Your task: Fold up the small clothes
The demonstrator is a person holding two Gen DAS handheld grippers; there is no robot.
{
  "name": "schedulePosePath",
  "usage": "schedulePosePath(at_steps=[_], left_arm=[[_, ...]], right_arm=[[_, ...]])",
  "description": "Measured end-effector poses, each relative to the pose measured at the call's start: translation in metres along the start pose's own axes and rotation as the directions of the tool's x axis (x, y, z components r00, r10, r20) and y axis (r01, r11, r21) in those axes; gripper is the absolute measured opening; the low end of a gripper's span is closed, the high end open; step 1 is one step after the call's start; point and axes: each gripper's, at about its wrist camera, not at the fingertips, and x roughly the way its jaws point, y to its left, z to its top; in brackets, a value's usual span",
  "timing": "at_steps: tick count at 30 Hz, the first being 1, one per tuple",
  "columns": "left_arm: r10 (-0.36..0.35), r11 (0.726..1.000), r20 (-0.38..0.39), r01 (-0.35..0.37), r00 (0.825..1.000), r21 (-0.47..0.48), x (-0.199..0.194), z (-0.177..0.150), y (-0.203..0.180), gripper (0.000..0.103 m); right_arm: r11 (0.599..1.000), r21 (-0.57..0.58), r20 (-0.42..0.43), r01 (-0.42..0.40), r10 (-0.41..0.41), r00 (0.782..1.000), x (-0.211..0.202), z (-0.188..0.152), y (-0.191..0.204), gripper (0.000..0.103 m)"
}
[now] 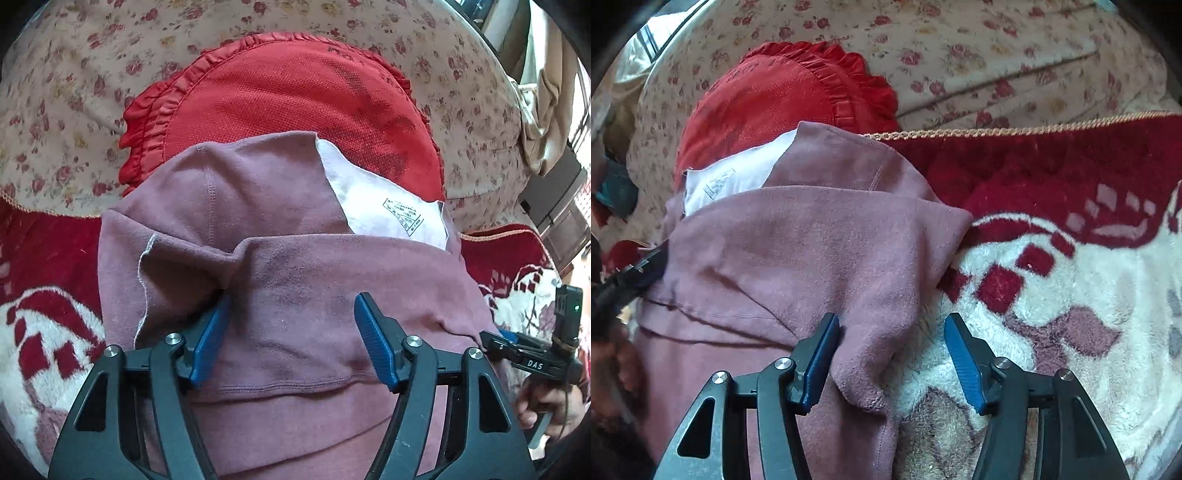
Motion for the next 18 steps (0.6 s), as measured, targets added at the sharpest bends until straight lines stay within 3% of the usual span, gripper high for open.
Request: schedulePosePath(at_steps=[3,6,8,9,11,14,15,18], left_arm=[[-0.038,0.997,0.011,0.039,0.999,-0.07,-0.004,0.005,0.006,0.069],[-0.052,0.991,0.044,0.057,0.998,-0.122,-0.012,0.008,0.011,0.068],[-0.029,0.992,0.077,0.038,0.997,-0.12,-0.019,0.008,0.011,0.069],[-0.014,0.994,0.101,0.025,0.995,-0.108,-0.024,0.009,0.009,0.069],[-0.023,0.996,0.136,0.035,0.99,-0.084,-0.028,0.01,0.001,0.069],[-0.052,0.998,0.17,0.058,0.984,-0.03,-0.033,0.01,-0.011,0.069],[-0.058,0.998,0.169,0.061,0.984,-0.013,-0.033,0.009,-0.015,0.069],[-0.061,0.998,0.109,0.061,0.992,0.0,-0.022,0.005,-0.02,0.069]], right_arm=[[0.999,-0.024,0.011,0.039,-0.039,0.999,-0.006,0.001,0.006,0.056],[0.991,-0.048,0.128,0.125,-0.118,0.985,-0.028,0.009,0.017,0.051],[0.988,-0.081,0.225,0.13,-0.109,0.968,-0.042,0.013,0.027,0.048],[0.99,-0.101,0.245,0.096,-0.068,0.967,-0.044,0.014,0.032,0.047],[0.992,-0.123,0.203,0.042,-0.016,0.979,-0.035,0.015,0.039,0.038],[0.99,-0.131,0.027,0.052,-0.049,0.998,0.005,0.007,0.04,0.035],[0.987,-0.149,0.068,0.056,-0.046,0.997,0.004,0.004,0.042,0.035],[0.993,-0.115,0.054,0.035,-0.029,0.998,0.006,0.003,0.037,0.037]])
